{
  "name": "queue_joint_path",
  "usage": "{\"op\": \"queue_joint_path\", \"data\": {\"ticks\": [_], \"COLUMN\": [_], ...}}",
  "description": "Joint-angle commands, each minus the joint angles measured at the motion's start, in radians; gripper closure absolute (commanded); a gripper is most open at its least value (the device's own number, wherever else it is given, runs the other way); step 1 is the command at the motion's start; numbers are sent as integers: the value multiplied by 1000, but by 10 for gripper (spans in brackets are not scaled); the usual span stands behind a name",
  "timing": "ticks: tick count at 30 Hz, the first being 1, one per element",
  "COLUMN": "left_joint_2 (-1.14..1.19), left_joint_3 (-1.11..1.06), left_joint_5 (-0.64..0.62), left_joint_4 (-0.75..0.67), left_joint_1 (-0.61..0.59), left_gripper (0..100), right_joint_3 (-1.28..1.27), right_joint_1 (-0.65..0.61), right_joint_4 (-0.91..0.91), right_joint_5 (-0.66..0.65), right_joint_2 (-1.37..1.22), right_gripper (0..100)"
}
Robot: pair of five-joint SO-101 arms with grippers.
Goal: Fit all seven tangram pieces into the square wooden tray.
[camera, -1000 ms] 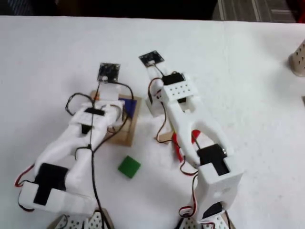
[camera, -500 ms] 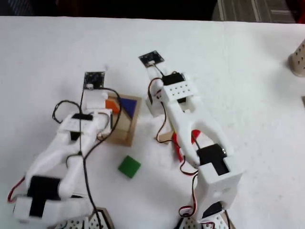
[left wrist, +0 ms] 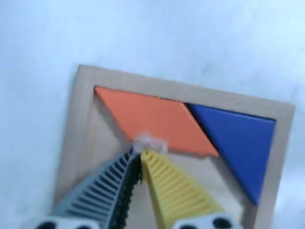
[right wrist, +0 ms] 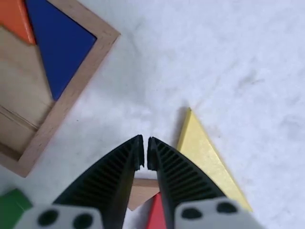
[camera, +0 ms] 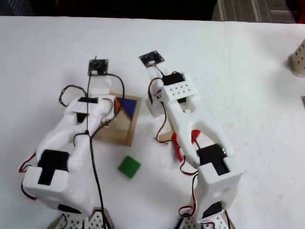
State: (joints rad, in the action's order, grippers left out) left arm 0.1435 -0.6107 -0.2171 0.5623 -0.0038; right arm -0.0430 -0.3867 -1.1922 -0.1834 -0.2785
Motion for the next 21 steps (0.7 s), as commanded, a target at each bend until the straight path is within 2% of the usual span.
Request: {"op": "queue_joint_path", "data": {"ticks": [1,16,21], "left_joint_2": [-2,-12,-12], "left_joint_3": [44,44,72], "left_joint_5": [-9,-9,-9], "left_joint_4": [-91,-109,-32], "left_joint_1": [47,42,-19], "left_gripper": [976,976,976], "right_joint_3": [9,12,11], "right_joint_1": [2,5,5], "right_joint_4": [12,13,12], "right_joint_5": [9,9,9], "right_joint_2": [67,67,70], "right_gripper": [979,979,979]}}
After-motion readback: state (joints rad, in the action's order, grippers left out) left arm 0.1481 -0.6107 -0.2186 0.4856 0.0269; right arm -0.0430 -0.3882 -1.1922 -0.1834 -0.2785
